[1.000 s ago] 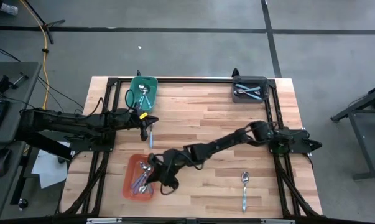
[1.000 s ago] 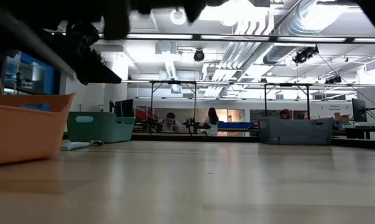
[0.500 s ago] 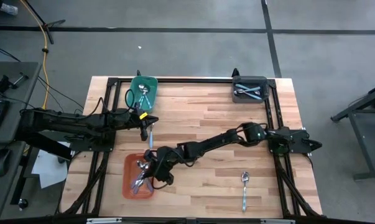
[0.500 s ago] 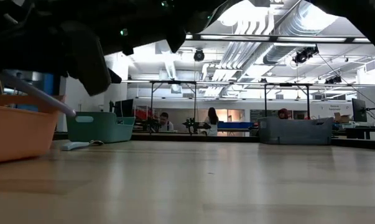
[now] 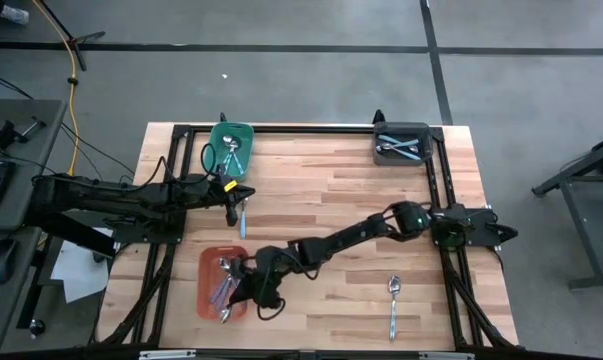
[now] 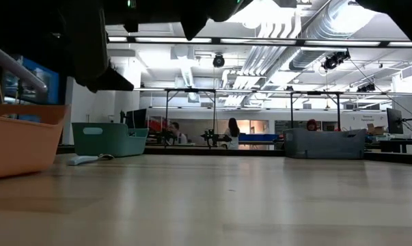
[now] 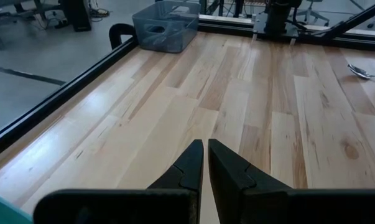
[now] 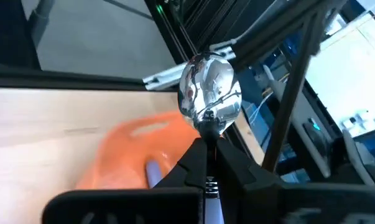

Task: Sort silverware by color (type)
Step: Put the violet spoon into the orange bin, then put the blue spoon into the green bin

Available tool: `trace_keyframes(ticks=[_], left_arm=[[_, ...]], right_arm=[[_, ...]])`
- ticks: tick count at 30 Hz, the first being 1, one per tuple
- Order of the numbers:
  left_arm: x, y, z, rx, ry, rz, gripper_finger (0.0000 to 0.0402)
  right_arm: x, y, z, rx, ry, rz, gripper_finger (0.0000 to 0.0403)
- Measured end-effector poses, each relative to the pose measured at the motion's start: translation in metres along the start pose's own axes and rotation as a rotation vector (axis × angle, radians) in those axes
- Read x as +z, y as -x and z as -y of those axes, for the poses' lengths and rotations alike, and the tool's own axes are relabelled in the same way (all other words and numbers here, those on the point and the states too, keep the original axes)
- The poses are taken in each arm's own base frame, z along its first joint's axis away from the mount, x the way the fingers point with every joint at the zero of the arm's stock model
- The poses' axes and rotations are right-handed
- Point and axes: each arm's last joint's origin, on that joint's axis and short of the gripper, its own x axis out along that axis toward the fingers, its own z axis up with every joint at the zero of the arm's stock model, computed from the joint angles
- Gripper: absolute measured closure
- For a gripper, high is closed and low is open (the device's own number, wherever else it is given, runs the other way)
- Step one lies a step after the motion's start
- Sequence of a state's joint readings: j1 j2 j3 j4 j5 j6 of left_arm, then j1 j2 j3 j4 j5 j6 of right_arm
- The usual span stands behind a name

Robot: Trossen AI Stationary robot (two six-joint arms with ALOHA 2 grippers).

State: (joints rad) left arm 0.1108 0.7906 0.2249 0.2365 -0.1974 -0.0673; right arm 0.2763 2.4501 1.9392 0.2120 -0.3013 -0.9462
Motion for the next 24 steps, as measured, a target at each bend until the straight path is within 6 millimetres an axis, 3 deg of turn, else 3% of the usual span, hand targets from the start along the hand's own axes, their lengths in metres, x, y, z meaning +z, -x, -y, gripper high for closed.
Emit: trace_keyframes(ticks=[8,14,24], left_arm=[[0.0,0.0,0.0,0.0,0.006,0.001,0.0387],[0.0,0.0,0.0,0.0,0.001,0.001,0.0387],[0.0,0.0,0.0,0.0,0.0,0.001,0.0387]], right_arm=[[-0.037,-0.001,0.002,-0.02,-0.05,-0.041,0.0403],[-0.038,-0.001,0.002,-0.024,-0.074,-0.036,0.0396],[-0.038,-0.001,0.002,-0.046,-0.199,-0.058,0.0309]])
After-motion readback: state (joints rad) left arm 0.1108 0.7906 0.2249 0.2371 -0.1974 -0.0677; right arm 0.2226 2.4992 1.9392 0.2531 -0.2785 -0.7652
